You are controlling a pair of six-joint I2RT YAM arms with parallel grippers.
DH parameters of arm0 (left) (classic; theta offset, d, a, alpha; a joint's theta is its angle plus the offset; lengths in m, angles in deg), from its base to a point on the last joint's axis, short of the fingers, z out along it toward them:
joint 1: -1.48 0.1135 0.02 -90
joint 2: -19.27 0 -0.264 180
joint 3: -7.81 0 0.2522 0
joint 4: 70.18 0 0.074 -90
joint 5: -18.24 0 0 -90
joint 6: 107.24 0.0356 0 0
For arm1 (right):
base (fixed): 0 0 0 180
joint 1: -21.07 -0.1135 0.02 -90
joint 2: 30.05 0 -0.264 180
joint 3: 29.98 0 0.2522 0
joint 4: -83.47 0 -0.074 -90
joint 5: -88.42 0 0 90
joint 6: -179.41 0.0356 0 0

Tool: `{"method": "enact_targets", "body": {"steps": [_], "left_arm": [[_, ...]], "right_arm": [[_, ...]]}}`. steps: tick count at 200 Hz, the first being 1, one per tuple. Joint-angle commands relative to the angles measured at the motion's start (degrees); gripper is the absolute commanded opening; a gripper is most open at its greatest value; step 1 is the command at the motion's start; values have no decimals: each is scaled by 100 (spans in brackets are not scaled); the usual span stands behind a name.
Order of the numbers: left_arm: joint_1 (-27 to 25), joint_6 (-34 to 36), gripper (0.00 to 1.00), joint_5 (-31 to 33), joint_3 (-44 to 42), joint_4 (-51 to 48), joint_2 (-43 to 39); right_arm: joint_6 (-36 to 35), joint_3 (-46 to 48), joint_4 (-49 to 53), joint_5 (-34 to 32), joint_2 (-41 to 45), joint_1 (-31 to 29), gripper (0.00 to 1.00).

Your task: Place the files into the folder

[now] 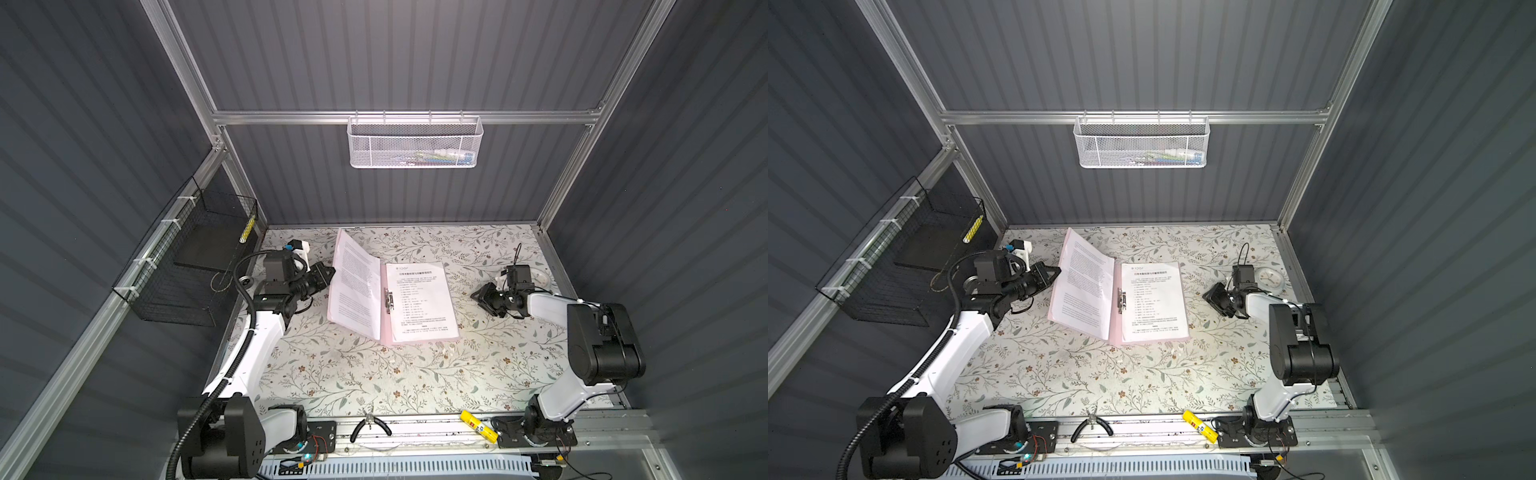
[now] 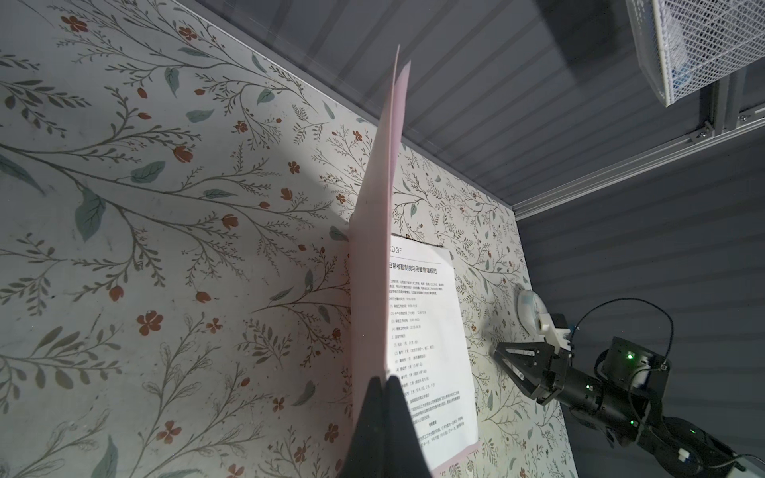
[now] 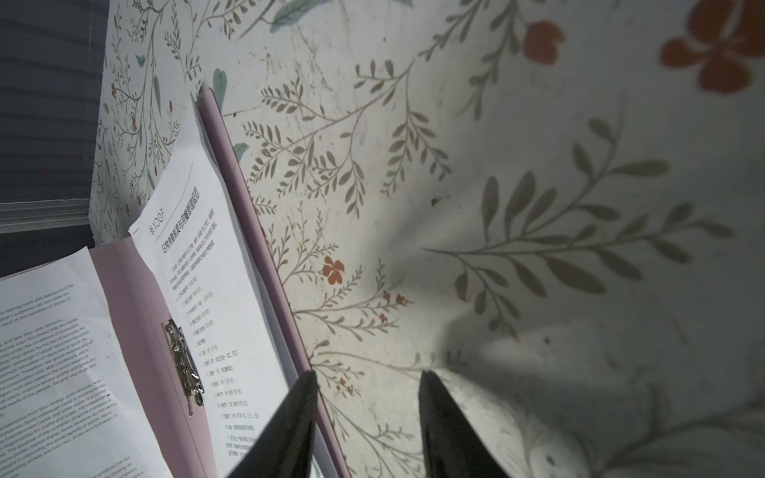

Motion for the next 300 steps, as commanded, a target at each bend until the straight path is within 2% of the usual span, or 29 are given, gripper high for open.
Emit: {"method": "enact_targets", "body": {"steps": [1, 32, 99, 143, 164, 201, 243, 300], "left_arm": [[-74, -164, 0, -182, 311, -54, 33], [-236, -260, 0, -111, 476, -46, 156], [-356, -263, 0, -34, 519, -155, 401], [-525, -341, 12, -70, 555, 28, 409], [-643, -421, 21, -78, 622, 115, 418], [-1083, -549, 31, -51, 785, 374, 544], [-1668, -666, 33, -28, 1160, 689, 874], [-2831, -692, 34, 210, 1958, 886, 1763]], "right_arm": [[-106, -196, 193, 206, -270, -121, 43], [-68, -474, 280, 297, -625, -380, 37], [81, -1026, 353, 478, -1187, -696, 37], [125, -1129, 277, 658, -1401, -778, 37], [158, -1128, 217, 745, -1442, -786, 36], [252, -1096, 15, 919, -1542, -804, 36], [405, -851, -351, 1020, -1517, -804, 36], [638, -553, -954, 1046, -1470, -804, 36]]}}
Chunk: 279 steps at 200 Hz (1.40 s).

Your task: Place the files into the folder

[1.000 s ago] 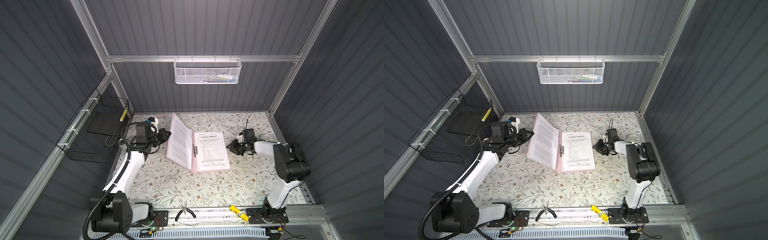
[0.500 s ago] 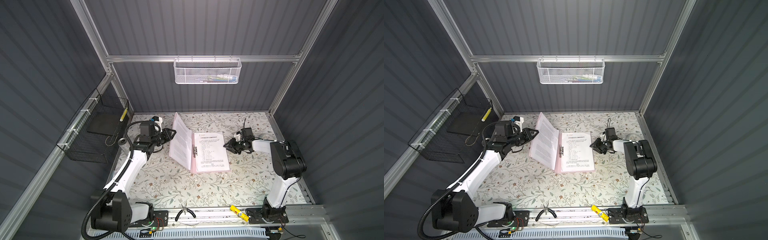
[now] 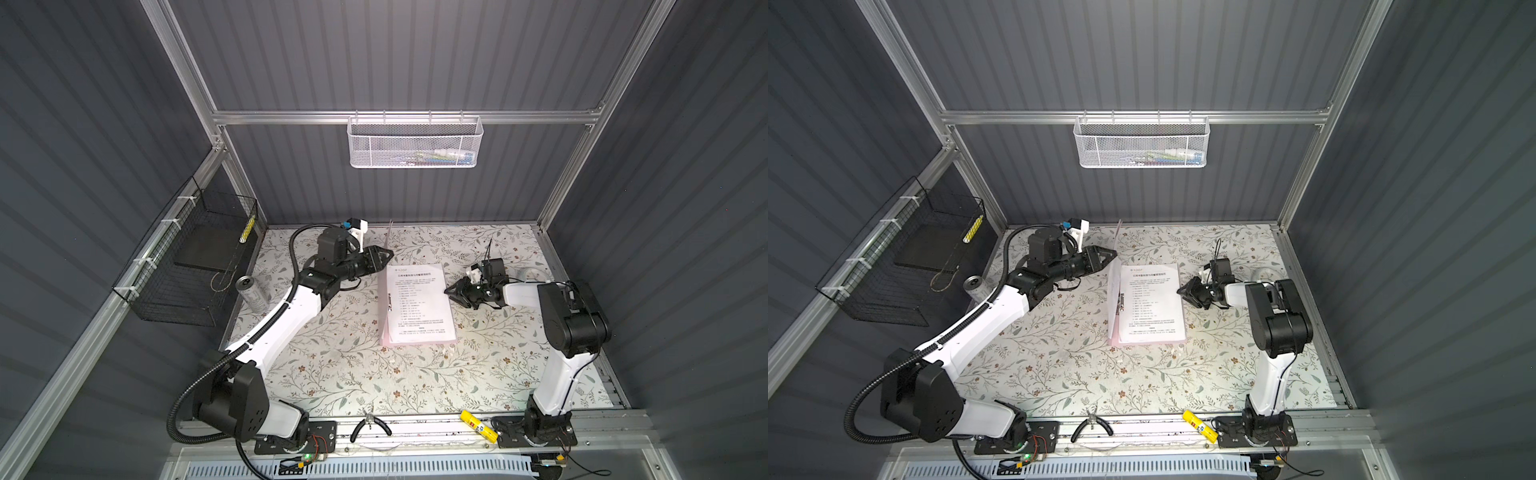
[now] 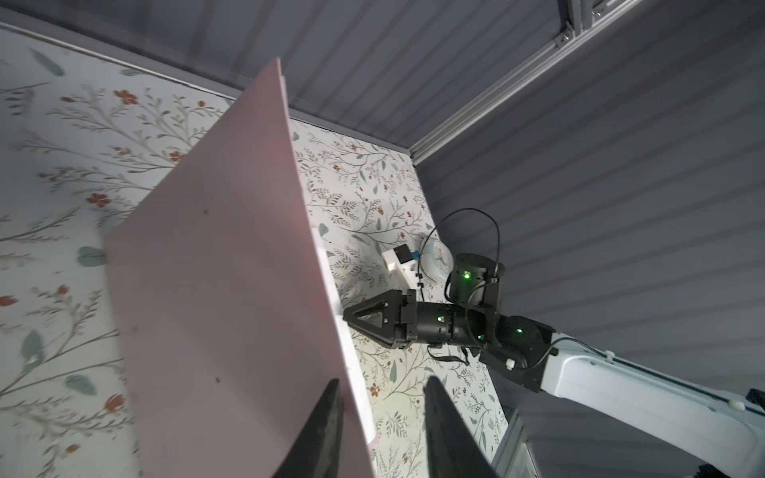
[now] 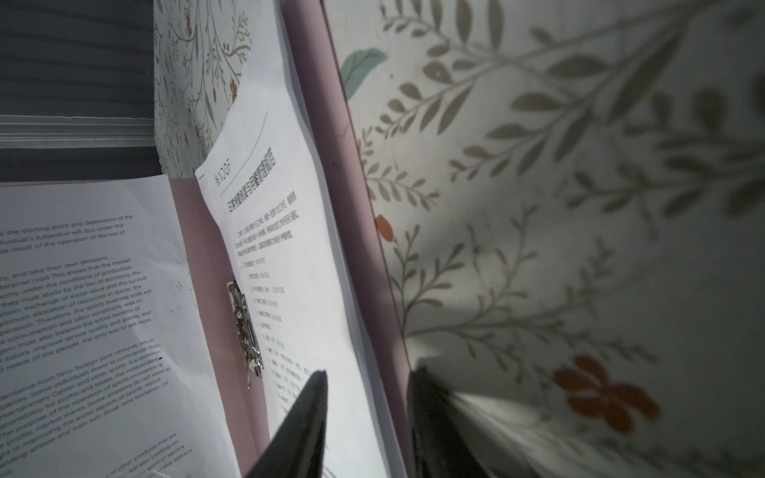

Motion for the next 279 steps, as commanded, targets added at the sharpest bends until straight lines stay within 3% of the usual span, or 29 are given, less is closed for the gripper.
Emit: {"method": "enact_targets", "body": {"steps": [1, 51, 120, 172, 229, 279], "left_arm": [[-435, -55, 34, 60, 416, 244, 436], [-1230, 148, 32, 45, 1485, -42, 1678], [-1454, 159, 35, -158, 1956, 293, 2681], [-1508, 101, 37, -403, 2026, 891, 3456], [-1514, 529, 39, -212, 2043, 931, 3543], [-1512, 962, 40, 117, 1987, 592, 3393]], "right_arm": [[177, 297, -106, -96, -115, -59, 36], [316, 968, -434, -727, 729, 118, 37], [278, 1284, -285, -728, 1389, 376, 38], [96, 1462, 245, -1080, 2056, 529, 39], [-474, 1192, 1595, -2087, 3469, 539, 40], [-648, 717, 1964, -1830, 3893, 268, 40]]}}
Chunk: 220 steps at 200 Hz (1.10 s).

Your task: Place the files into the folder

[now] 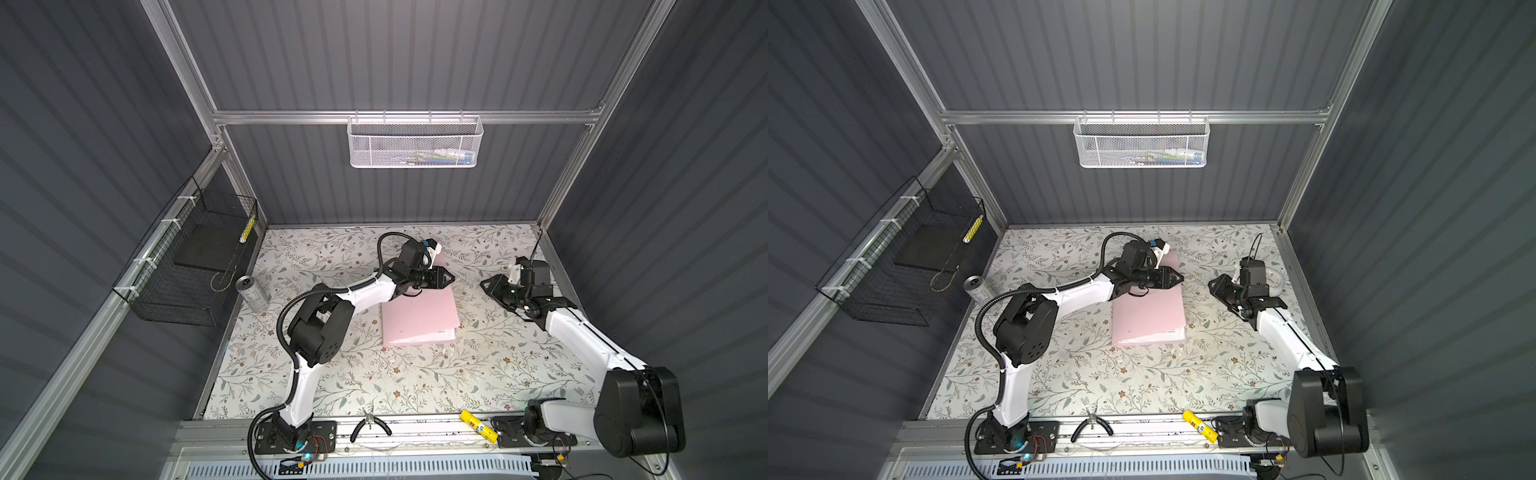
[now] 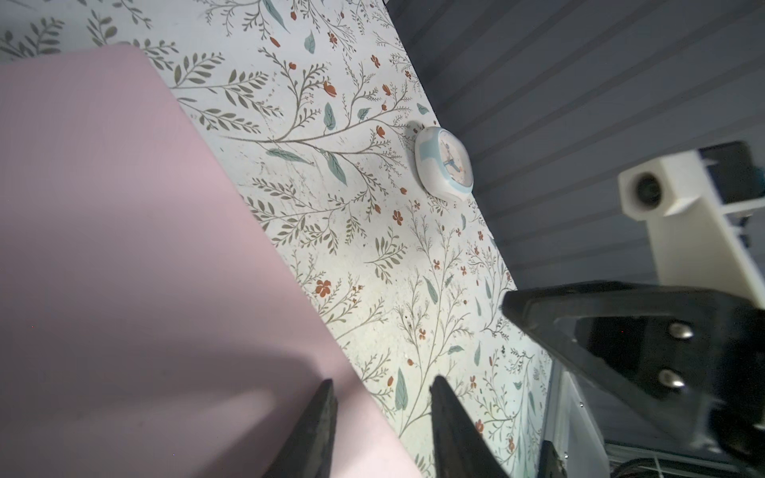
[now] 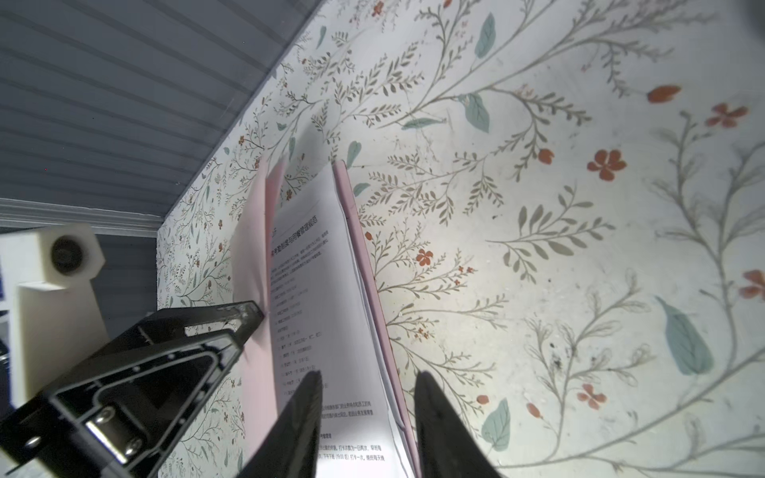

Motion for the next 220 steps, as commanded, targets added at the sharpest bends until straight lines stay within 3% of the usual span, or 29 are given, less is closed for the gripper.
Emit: {"method": "enact_targets", "body": {"steps": [1, 26, 77, 155, 220], "left_arm": [[-30, 384, 40, 225, 89, -237, -246], [-29, 335, 40, 198, -239, -42, -173], [-21, 476, 39, 762, -1007, 20, -165], [135, 569, 38, 861, -1180, 20, -214], [284, 918, 39, 1225, -1220, -408, -955]], "right_arm": [[-197, -247, 314, 42, 139, -216, 40], [-282, -664, 307, 335, 51, -710, 40], [-420, -1197, 477, 217, -525, -1434, 40], [-368, -1073, 377, 217, -727, -1607, 40], [-347, -1157, 212, 320, -1026, -1692, 40]]}}
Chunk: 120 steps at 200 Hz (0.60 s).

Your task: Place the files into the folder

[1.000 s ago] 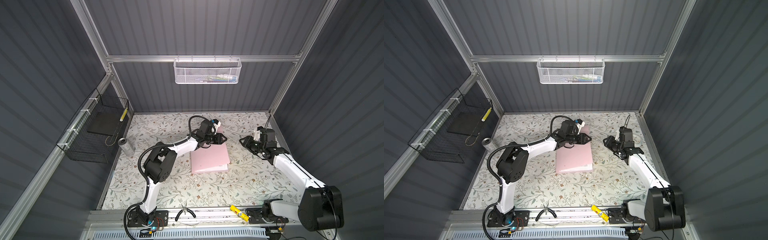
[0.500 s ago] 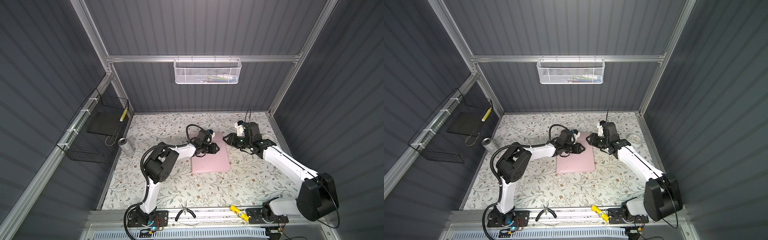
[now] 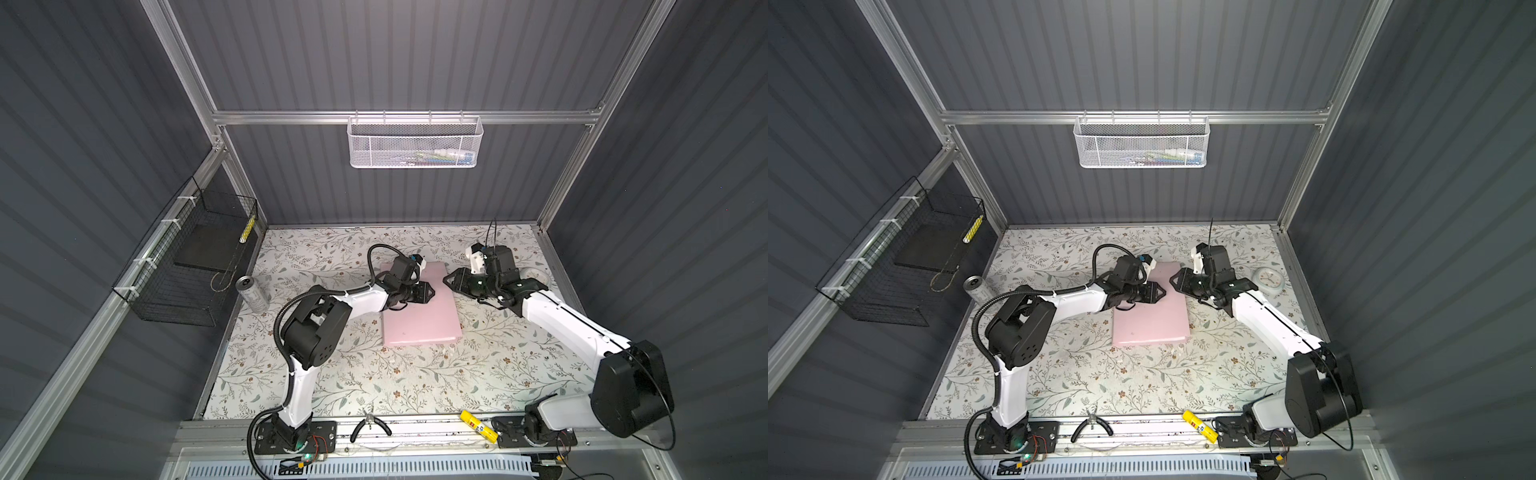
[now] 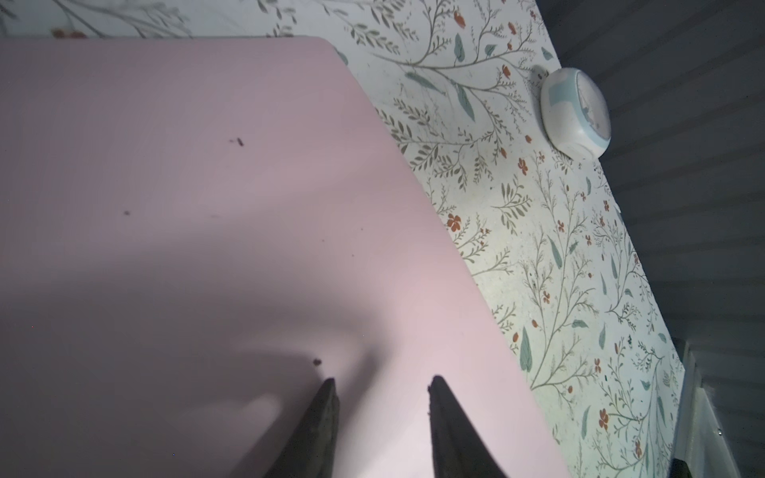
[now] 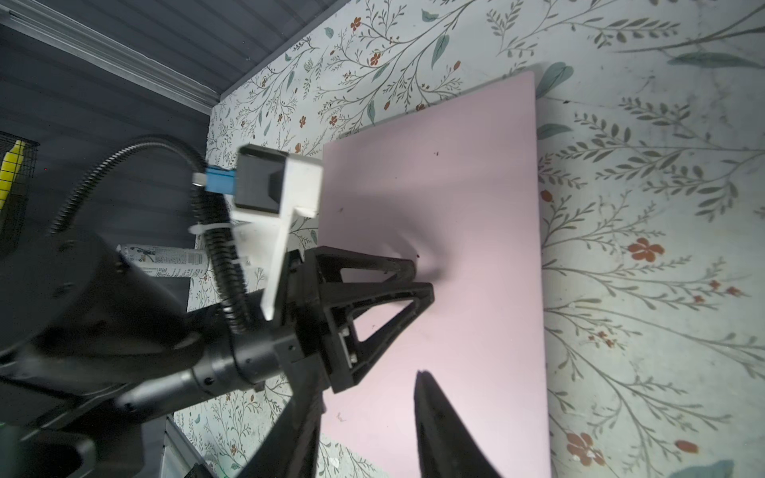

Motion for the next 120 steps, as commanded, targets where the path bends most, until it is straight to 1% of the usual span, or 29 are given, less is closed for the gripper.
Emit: {"method": "enact_targets", "body": {"steps": [1, 20, 41, 54, 64, 73, 93, 103, 120], "left_arm": [[80, 337, 39, 260, -50, -279, -553], [157, 372, 39, 368, -161, -368, -856], [247, 437, 47, 595, -378, -414, -1286], [280, 503, 56, 871, -588, -423, -1585], [299, 559, 67, 1106, -728, -438, -1804], [318, 600, 74, 1305, -859, -475, -1994], [343, 629, 90, 1980, -1248, -418, -2452], [353, 615, 95, 2324, -1495, -321, -2678], [401, 561, 97, 2850, -1806, -347, -3001]], "right_arm": [[-33, -24, -100, 84, -181, -77, 40], [-48, -79, -111, 87, -319, -109, 40], [-139, -211, 1, 66, -560, -133, 40], [-232, -330, 135, 43, -739, -143, 40], [-251, -336, 114, 47, -844, -143, 40], [-261, -349, 91, 60, -935, -142, 40], [-315, -434, 77, 69, -1159, -147, 40], [-370, -496, 81, 60, -1275, -152, 40], [-469, -599, 139, 9, -1465, -152, 40]]}}
